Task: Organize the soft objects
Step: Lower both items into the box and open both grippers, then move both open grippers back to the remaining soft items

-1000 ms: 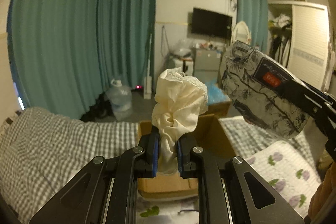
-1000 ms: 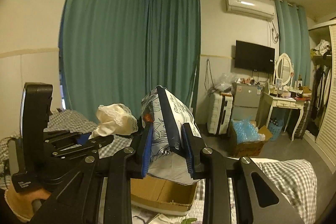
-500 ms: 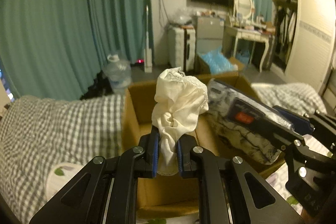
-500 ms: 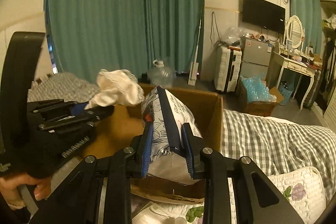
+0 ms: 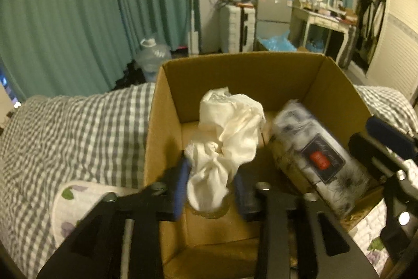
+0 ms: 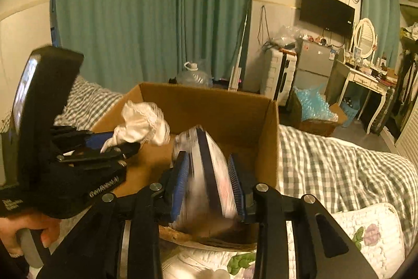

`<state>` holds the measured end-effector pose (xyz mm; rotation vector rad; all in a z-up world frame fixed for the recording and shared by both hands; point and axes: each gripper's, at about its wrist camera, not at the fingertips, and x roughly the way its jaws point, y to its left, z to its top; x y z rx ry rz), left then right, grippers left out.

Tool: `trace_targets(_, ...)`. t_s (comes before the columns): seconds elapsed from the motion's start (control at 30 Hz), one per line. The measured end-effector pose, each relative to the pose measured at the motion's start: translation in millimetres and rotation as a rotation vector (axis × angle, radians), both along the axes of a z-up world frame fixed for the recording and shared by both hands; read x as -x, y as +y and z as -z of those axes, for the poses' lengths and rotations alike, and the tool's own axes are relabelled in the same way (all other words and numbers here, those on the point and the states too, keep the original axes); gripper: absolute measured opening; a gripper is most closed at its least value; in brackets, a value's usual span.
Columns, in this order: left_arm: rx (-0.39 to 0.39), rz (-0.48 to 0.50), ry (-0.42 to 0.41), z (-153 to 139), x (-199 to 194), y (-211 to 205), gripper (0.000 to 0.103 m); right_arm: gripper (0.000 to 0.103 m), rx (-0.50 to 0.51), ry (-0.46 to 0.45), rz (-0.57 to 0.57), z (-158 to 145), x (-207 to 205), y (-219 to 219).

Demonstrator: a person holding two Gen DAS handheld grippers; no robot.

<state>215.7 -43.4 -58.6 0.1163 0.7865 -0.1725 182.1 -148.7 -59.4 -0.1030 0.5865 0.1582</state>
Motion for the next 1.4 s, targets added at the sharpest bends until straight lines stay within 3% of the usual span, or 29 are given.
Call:
trace_targets(0.1, -0.003, 0.001, -0.023, -6.1, 5.1, -0.7, 0.078, 0.042, -0.013, -0.034, 0.013, -13.3, 7.7, -4.9)
trace_targets(0.17, 0.015, 0.015, -0.044, -13.3, 11.0, -0.1, 0.081, 0.048, -0.018, -0.071, 0.021, -25.7, 17.8, -7.1)
trace_targets(0.3, 0.009, 0.007, -0.096, -31.4, 22.7, 3.0, 0.082, 0.048, -0.029, -0.137, 0.023, -55.4, 41.7, -4.4)
trace_targets(0.63, -0.004, 0.012, -0.214, -87.7, 71.4, 22.7, 0.083, 0.066, -0.057, -0.27, 0.021, -116.8, 104.3, -3.6)
trace_targets(0.77, 0.002, 0.012, -0.257, -112.0, 95.3, 30.1, 0.096, 0.07, -0.068, -0.311, 0.01, -138.5, 135.2, 1.7)
trace_targets(0.9, 0.024, 0.008, -0.317, -138.1, 123.5, 36.6, 0.098, 0.071, -0.066, -0.335, 0.008, -157.6, 160.5, 5.4)
trace_targets(1.07, 0.037, 0.003, -0.376, -166.7, 156.5, 43.4, 0.103, 0.081, -0.076, -0.374, 0.024, -181.3, 195.9, 3.4)
trace_targets(1.27, 0.034, -0.023, -0.44, -184.0, 193.3, 51.1, 0.103, 0.094, -0.088, -0.395, 0.035, -198.6, 233.1, -5.5)
trace_targets(1.4, 0.046, -0.04, -0.435, -185.2, 208.8, 57.0, 0.103, 0.098, -0.067, -0.395, 0.029, -203.2, 249.4, -7.3)
